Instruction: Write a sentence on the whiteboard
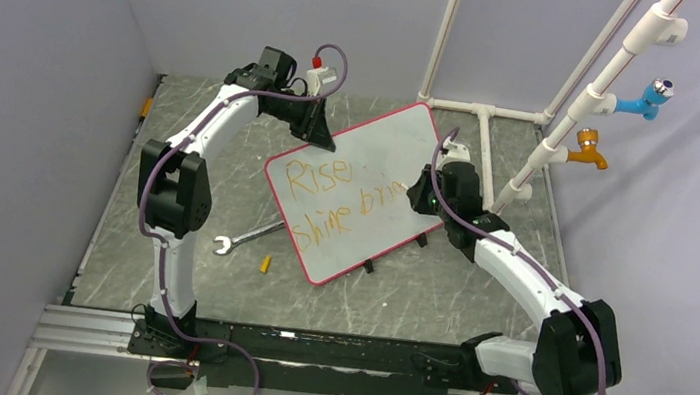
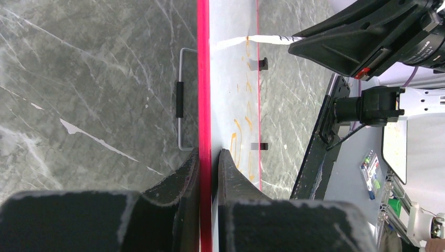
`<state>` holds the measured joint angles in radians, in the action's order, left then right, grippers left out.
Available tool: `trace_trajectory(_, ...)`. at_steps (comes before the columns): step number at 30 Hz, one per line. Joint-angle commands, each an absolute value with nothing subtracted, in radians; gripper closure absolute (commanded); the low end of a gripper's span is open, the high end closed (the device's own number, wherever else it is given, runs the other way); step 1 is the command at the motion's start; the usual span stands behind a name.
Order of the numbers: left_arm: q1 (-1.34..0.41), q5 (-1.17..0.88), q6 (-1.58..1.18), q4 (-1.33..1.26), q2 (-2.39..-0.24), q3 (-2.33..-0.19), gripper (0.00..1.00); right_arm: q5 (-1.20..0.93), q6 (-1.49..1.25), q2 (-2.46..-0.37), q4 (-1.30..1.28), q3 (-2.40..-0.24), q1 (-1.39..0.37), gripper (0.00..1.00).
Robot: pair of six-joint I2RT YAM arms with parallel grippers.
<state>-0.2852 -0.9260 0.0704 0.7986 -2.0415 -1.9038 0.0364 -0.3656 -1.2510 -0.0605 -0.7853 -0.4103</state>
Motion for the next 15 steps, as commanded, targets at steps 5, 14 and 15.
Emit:
trace_trajectory(5, -0.32, -0.886, 0.168, 0.809, -1.998, -1.89, 1.0, 0.032, -0.353, -1.289, -0.025, -0.871, -0.412, 1.0)
trace_trajectory(14, -0.322, -0.884, 0.169, 0.81, -1.996, -1.894, 1.0, 0.023, -0.349, -1.286, -0.034, -0.863, -0.413, 1.0)
trace_trajectory(15, -0.322, -0.884, 0.169, 0.81, -1.996, -1.893, 1.0, 0.023, -0.348, -1.281, -0.04, -0.858, -0.413, 1.0)
